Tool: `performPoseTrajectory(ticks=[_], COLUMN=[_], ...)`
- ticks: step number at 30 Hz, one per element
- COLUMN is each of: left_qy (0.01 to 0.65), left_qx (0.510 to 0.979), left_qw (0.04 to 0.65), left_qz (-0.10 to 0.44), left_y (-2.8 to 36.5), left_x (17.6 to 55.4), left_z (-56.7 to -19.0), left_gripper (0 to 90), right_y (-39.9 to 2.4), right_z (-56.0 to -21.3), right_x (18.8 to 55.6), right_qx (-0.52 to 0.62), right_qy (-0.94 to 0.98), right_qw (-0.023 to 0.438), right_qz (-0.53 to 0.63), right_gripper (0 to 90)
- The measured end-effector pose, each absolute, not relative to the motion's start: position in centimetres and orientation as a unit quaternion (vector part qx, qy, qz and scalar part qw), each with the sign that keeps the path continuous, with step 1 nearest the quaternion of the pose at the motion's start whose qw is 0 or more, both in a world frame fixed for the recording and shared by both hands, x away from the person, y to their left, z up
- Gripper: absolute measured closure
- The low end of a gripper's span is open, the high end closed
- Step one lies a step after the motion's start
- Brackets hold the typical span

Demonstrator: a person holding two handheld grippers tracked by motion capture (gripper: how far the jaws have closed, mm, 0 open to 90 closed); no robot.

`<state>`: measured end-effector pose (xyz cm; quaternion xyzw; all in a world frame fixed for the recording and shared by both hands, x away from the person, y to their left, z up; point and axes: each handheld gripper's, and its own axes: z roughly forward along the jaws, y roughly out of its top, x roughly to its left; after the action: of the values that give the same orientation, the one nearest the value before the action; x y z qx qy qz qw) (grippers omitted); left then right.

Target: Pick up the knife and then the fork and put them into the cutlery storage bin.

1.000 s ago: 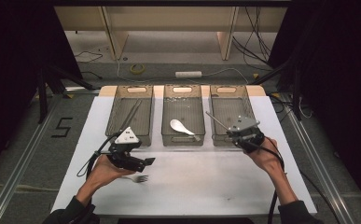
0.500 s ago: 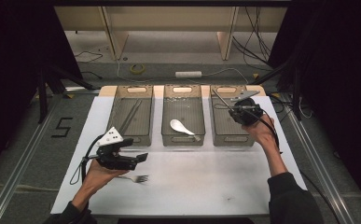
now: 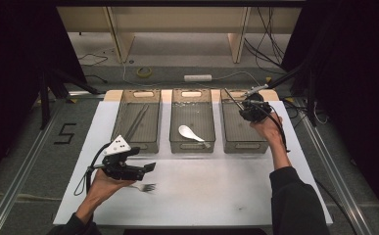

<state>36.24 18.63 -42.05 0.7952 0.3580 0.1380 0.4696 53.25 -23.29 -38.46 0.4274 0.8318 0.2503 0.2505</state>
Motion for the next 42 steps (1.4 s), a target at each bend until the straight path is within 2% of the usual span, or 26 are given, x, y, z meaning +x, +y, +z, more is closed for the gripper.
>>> performPoseTrajectory(ticks=[20,27,32,42], left_qy=[0.348,0.352,0.352,0.349], left_qx=[0.803,0.801,0.802,0.818], left_qw=[0.463,0.465,0.463,0.437], left_qz=[0.139,0.138,0.138,0.134], left_y=[18.3,18.4,18.4,18.4], left_x=[36.2,36.2,36.3,36.6], left_z=[-42.2,-42.1,-42.1,-42.1], left_gripper=[16.2,16.2,16.2,16.2], right_y=[-22.6,-22.9,-23.4,-23.5], right_z=[-40.6,-39.8,-38.9,-36.5], right_x=[56.0,55.5,54.5,50.1], right_qx=[0.479,0.486,0.49,0.439], right_qy=[0.816,0.807,0.798,0.805], right_qw=[0.224,0.211,0.201,0.202], right_qz=[0.232,0.261,0.288,0.345], right_gripper=[81.2,55.2,43.2,33.0])
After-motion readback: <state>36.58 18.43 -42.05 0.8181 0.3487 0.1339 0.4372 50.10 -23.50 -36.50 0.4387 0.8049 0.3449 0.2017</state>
